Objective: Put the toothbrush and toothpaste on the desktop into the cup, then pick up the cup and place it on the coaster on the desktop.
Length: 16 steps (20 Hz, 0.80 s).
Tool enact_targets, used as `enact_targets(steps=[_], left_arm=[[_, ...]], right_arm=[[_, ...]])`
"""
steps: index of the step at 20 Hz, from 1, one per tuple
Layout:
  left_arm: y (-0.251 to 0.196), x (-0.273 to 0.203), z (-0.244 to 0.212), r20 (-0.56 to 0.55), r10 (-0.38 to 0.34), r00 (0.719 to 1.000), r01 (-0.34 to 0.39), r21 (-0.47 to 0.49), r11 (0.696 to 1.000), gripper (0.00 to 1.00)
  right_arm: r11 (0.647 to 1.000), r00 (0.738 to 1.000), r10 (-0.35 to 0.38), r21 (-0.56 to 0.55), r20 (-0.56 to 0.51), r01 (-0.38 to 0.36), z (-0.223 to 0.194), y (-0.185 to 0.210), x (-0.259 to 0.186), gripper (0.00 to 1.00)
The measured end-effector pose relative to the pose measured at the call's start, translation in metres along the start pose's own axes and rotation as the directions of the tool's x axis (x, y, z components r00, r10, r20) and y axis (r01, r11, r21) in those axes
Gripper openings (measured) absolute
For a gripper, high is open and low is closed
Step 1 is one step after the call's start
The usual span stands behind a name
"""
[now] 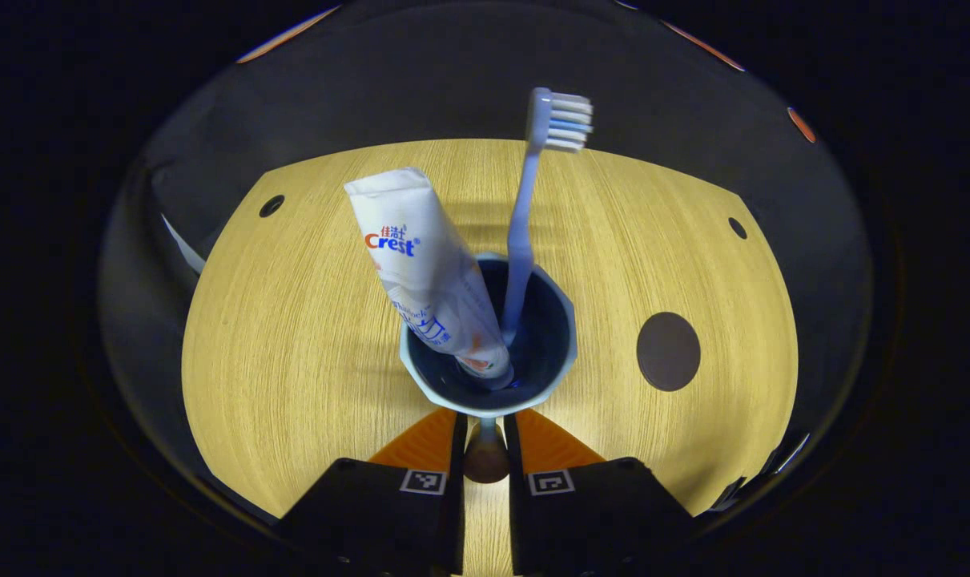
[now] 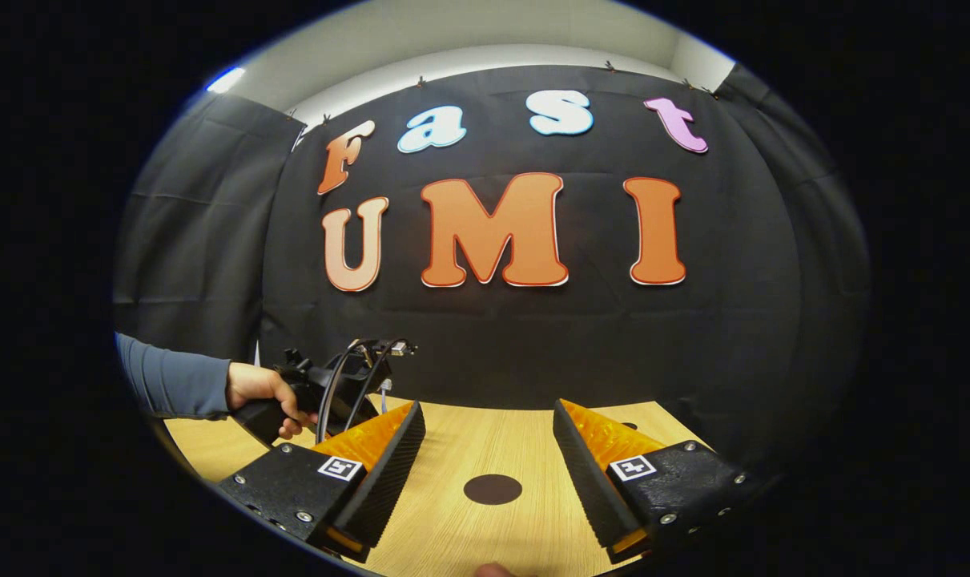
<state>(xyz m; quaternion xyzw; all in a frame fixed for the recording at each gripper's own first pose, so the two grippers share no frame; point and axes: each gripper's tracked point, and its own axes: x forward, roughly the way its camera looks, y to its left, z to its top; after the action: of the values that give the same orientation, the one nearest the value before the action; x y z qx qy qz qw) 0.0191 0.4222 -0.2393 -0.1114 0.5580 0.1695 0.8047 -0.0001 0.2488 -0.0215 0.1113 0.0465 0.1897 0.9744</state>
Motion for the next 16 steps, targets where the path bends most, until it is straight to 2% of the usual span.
enact_targets(steps=[9, 16], left_arm=[[0.009, 0.004, -0.006, 0.035, -0.082, 0.996, 0.077, 0.128, 0.989, 0.22], [0.016, -0.005, -0.007, 0.006, -0.132, 0.991, 0.128, 0.204, 0.971, 0.22]], right_arm=[[0.994, 0.994, -0.108, 0.0, 0.019, 0.108, 0.012, -0.049, -0.033, 0.96], [0.988, 0.988, -0.151, -0.033, 0.029, 0.152, 0.014, -0.075, -0.057, 0.96]])
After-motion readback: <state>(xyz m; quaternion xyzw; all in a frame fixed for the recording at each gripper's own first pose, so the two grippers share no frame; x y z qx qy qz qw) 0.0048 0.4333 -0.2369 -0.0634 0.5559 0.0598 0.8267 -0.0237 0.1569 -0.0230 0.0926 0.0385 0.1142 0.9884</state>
